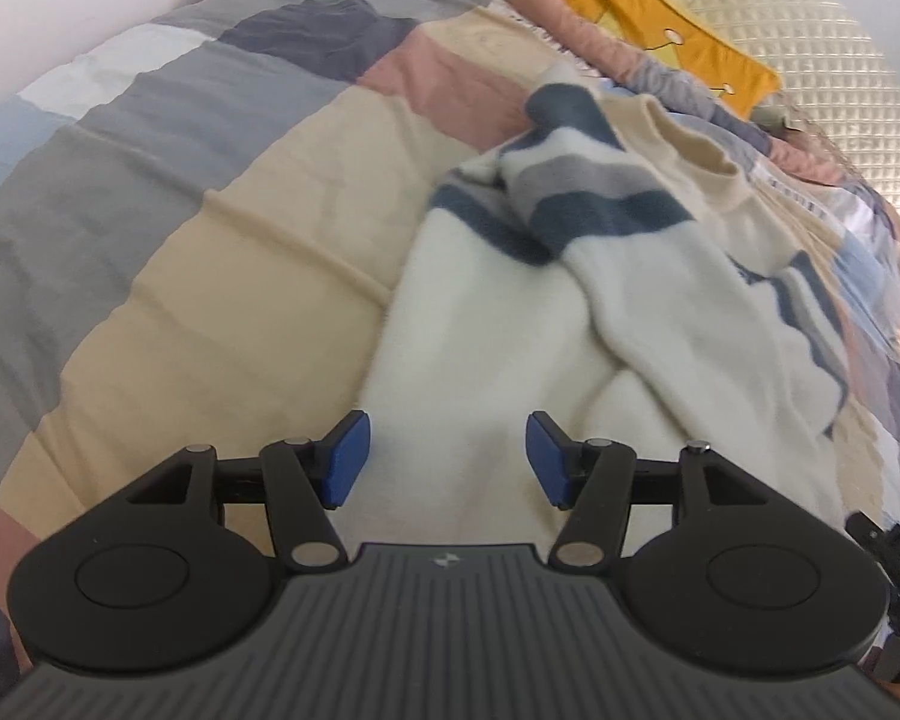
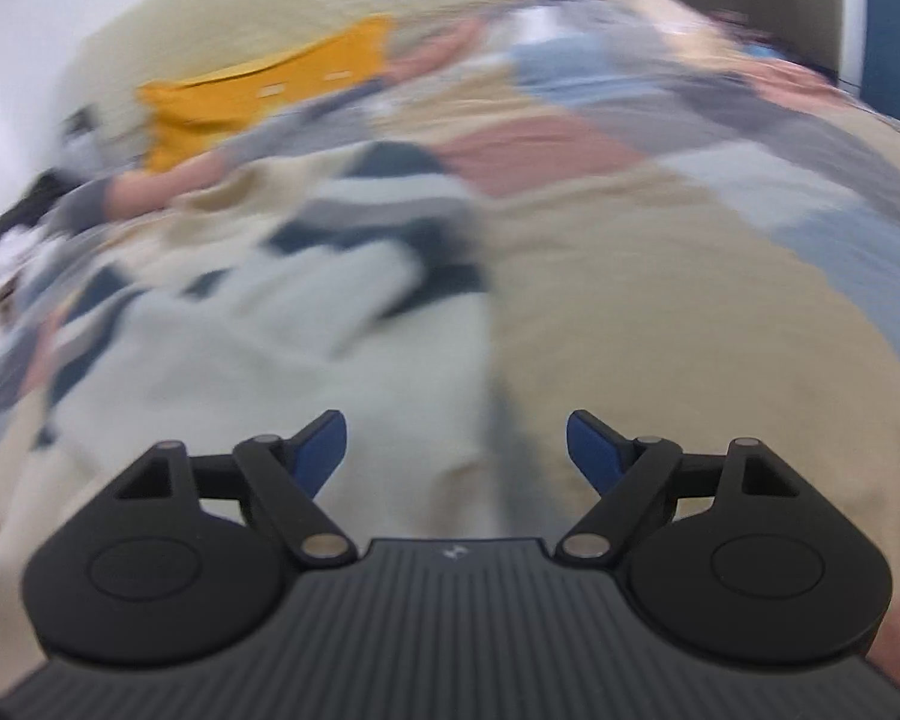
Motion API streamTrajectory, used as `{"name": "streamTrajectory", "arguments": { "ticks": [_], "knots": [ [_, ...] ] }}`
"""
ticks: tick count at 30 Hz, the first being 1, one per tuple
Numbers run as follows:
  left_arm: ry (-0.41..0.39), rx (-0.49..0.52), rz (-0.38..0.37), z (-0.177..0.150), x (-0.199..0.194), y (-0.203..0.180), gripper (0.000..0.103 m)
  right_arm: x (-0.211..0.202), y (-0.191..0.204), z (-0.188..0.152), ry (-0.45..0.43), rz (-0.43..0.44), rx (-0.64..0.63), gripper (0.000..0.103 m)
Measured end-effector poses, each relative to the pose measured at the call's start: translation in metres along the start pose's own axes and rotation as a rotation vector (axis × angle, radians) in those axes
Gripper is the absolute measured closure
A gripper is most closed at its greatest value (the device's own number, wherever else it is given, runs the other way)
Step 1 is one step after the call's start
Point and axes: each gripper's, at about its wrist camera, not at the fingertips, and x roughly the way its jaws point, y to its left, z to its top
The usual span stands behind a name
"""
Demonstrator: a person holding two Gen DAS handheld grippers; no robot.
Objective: Fold large clothes
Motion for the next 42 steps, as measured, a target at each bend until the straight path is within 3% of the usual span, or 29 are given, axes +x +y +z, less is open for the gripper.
{"name": "streamTrajectory", "arguments": {
  "ticks": [3,6,8,13,20,23,26,31,36,39,42],
  "knots": [
    [0.018,-0.040,0.005,0.002,0.004,0.006,0.036,0.015,-0.016,0.002,0.077,-0.020,0.108,0.021],
    [0.023,-0.114,-0.017,0.006,0.006,0.015,0.035,0.033,-0.034,-0.002,0.186,0.036,0.245,0.020],
    [0.013,-0.153,-0.001,0.007,0.005,0.020,0.034,0.036,-0.041,-0.002,0.210,0.060,0.304,0.020],
    [0.032,-0.222,0.040,0.008,0.010,0.032,0.033,0.035,-0.040,-0.004,0.245,0.102,0.331,0.018],
    [0.091,-0.325,-0.001,0.005,0.019,0.047,0.033,0.027,-0.047,-0.005,0.296,0.205,0.420,0.018],
    [0.100,-0.336,-0.030,0.003,0.019,0.047,0.032,0.027,-0.048,-0.003,0.331,0.313,0.460,0.018],
    [0.136,-0.375,-0.106,-0.002,0.024,0.049,0.033,0.030,-0.041,0.000,0.383,0.448,0.466,0.018],
    [0.185,-0.340,-0.108,-0.012,0.033,0.039,0.033,0.025,-0.026,0.002,0.382,0.507,0.394,0.018],
    [0.210,-0.263,-0.109,-0.021,0.040,0.022,0.036,0.037,-0.023,-0.008,0.425,0.420,0.367,0.019],
    [0.214,-0.252,-0.131,-0.024,0.040,0.017,0.049,0.041,-0.012,-0.015,0.431,0.361,0.286,0.019],
    [0.218,-0.249,-0.140,-0.026,0.041,0.016,0.064,0.036,-0.005,-0.019,0.423,0.366,0.239,0.020]
  ]
}}
